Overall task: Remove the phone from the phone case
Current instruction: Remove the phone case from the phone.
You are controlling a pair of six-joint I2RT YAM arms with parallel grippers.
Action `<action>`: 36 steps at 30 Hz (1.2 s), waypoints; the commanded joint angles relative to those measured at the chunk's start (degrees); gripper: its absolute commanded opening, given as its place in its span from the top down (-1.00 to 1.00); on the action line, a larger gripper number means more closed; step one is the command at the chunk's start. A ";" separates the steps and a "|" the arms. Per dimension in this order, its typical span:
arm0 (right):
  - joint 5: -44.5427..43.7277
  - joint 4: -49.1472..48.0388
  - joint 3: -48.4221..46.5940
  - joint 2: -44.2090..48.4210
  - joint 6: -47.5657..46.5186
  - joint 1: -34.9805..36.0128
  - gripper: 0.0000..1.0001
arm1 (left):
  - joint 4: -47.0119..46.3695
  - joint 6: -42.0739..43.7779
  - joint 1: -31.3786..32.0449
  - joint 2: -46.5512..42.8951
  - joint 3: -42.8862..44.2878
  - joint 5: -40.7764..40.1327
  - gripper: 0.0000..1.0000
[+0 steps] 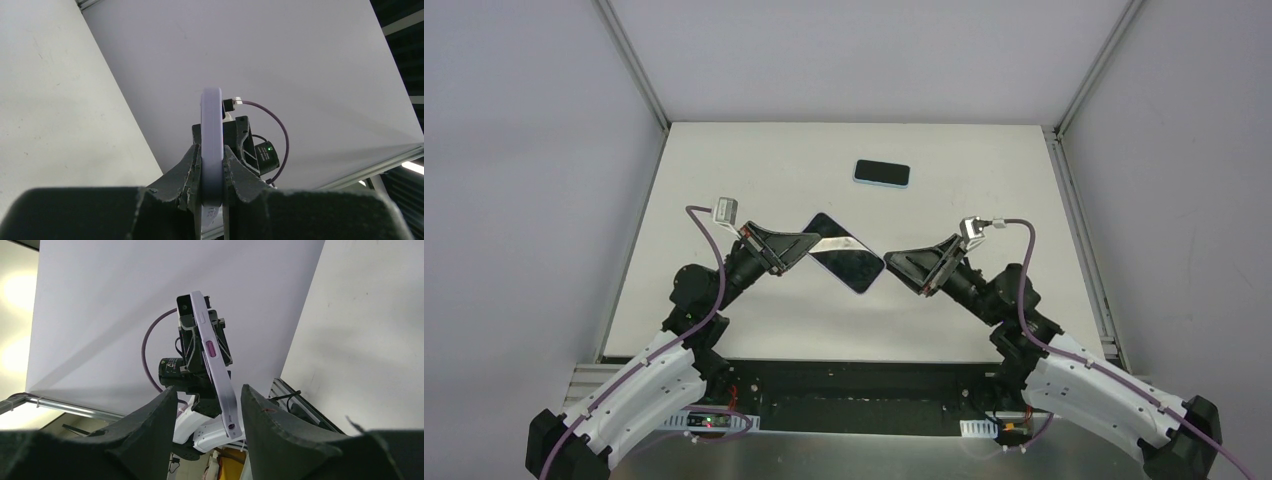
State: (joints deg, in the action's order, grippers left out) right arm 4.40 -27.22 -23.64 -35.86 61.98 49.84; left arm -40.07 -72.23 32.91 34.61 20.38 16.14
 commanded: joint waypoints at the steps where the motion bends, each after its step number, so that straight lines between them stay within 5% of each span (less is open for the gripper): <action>1: 2.00 -7.42 0.43 -2.13 2.31 -0.19 -0.04 | -8.39 -2.06 -0.39 -1.17 2.26 -0.67 1.00; 36: 2.71 -25.24 2.42 -10.80 11.47 -0.14 0.51 | -10.20 -3.19 -0.38 -1.10 0.80 -2.17 1.00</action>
State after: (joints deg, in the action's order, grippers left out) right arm 5.72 -46.68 -20.51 -46.17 71.61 49.84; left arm -42.61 -74.13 32.91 34.44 20.36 15.62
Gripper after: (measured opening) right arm 0.256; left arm 0.150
